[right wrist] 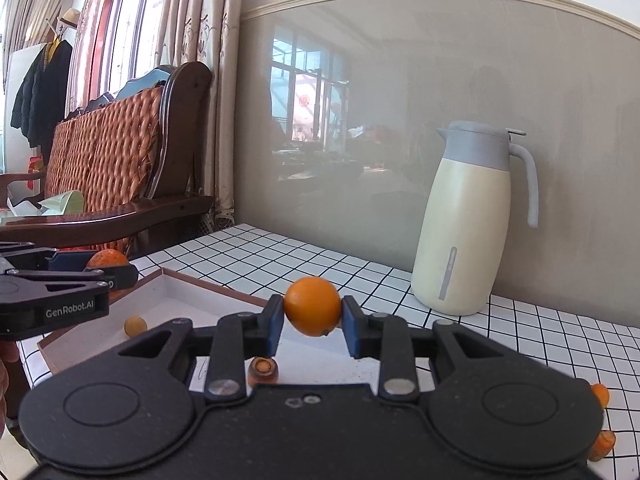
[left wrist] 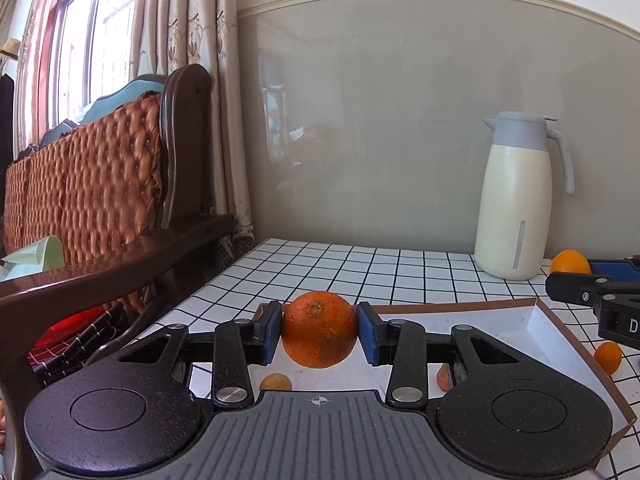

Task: Organize fruits
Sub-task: 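Open both tools to release the orange and kumquat into the tray, then move both open tools back toward the fruits on the table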

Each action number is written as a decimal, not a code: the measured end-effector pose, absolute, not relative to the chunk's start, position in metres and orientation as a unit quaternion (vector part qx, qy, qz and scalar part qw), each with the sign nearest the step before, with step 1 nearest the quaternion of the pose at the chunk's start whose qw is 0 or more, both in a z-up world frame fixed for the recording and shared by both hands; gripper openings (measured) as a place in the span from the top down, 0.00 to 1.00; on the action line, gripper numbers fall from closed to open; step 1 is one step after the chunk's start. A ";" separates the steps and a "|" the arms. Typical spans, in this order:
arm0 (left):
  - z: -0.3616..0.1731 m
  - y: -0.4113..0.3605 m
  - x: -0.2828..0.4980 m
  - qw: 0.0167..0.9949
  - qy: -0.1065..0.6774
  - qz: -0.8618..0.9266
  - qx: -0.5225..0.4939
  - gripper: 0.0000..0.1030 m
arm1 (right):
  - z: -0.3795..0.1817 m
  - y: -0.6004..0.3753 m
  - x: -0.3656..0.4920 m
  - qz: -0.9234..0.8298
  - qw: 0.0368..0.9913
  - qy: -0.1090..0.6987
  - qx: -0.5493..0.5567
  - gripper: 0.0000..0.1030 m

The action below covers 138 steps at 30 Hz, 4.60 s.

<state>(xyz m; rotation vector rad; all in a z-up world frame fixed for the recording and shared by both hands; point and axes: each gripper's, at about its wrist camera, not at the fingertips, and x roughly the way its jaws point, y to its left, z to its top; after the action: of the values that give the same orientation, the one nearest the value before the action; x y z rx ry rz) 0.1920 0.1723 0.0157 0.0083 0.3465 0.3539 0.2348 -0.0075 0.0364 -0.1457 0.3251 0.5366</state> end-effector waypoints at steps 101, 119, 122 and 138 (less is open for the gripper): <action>0.014 0.047 0.156 0.987 0.142 0.074 0.010 0.00 | 0.035 -0.172 0.192 0.143 0.975 0.154 -0.068 0.06; 0.000 -0.021 0.179 0.986 0.160 -0.001 0.050 0.00 | 0.006 -0.215 0.203 0.098 0.970 0.208 -0.085 0.22; -0.003 -0.032 0.184 0.985 0.162 -0.010 0.056 0.00 | -0.001 -0.221 0.208 0.093 0.967 0.221 -0.086 0.23; -0.016 -0.072 0.226 0.976 0.194 -0.031 0.090 0.06 | -0.034 -0.218 0.240 0.112 0.947 0.282 -0.103 0.49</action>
<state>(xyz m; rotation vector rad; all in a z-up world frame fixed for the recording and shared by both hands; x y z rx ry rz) 0.2258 -0.0716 -0.0159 0.1819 0.3906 -0.0619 0.2396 -0.2176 -0.0340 -0.2097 0.5732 0.2278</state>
